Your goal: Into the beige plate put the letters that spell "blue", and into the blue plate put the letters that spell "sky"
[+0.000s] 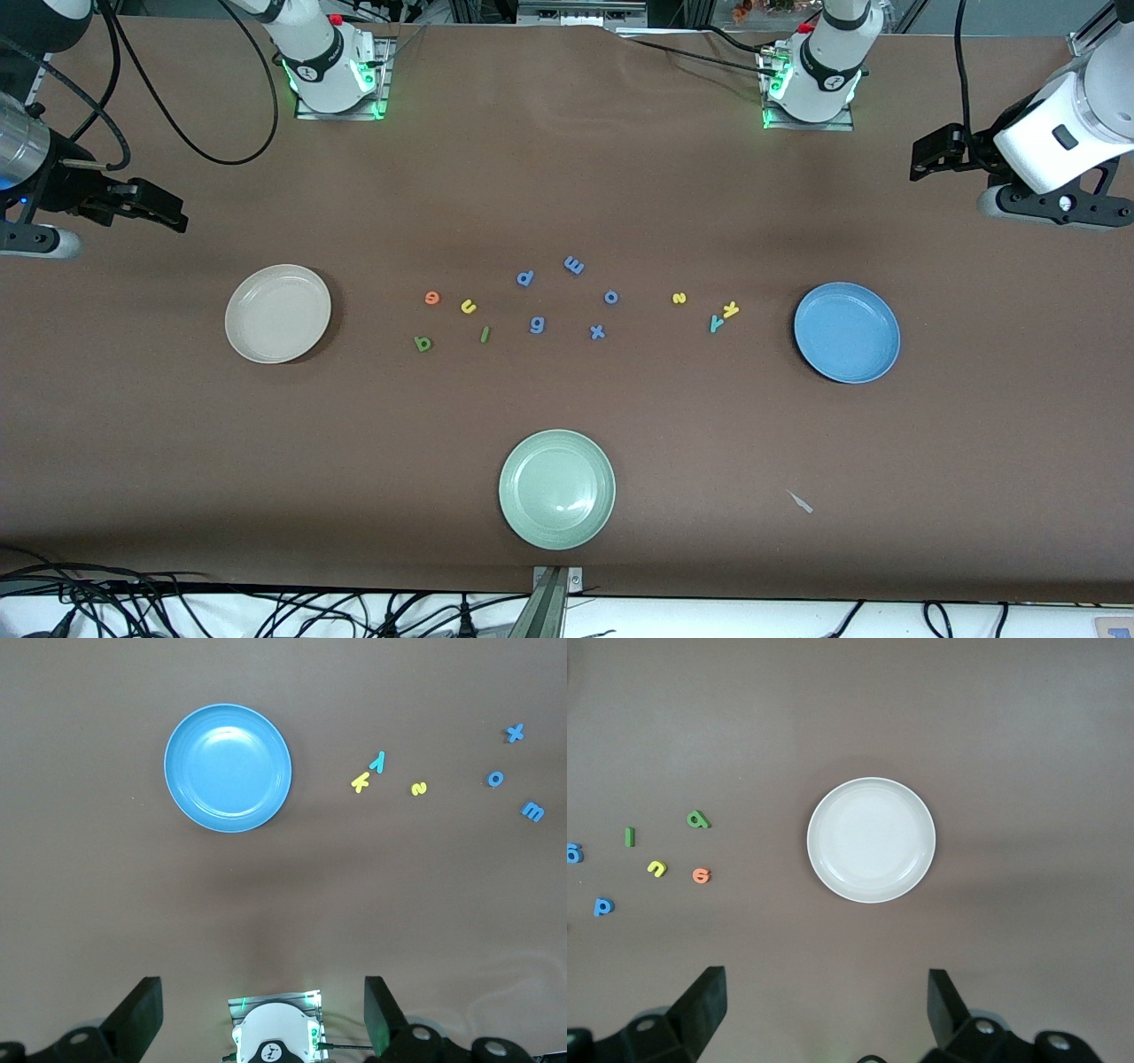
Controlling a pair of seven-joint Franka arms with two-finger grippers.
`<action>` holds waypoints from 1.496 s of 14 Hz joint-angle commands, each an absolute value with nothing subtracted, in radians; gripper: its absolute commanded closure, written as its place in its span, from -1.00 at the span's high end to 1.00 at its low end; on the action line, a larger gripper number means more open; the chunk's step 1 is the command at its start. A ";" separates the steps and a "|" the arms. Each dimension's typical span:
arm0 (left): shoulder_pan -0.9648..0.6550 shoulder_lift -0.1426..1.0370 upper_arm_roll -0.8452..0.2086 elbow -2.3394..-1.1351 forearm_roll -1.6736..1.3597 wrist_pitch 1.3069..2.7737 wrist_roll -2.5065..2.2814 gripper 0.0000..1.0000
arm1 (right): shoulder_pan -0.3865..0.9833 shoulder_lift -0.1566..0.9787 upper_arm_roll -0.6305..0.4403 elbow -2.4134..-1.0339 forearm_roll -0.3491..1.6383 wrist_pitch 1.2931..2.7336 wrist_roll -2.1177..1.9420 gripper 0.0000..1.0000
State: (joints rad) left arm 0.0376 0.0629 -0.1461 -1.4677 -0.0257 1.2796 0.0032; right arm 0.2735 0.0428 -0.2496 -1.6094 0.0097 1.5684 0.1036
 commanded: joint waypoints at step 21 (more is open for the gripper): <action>-0.198 0.093 0.043 -1.904 -0.116 1.843 -0.002 1.00 | 0.379 0.346 -0.242 -1.600 0.081 1.731 -0.101 1.00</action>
State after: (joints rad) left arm -0.2082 0.1402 0.0509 -1.7937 -0.0865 1.7541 -0.0005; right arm 0.3343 0.2548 -0.2361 -1.6178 0.0583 1.6679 -0.0851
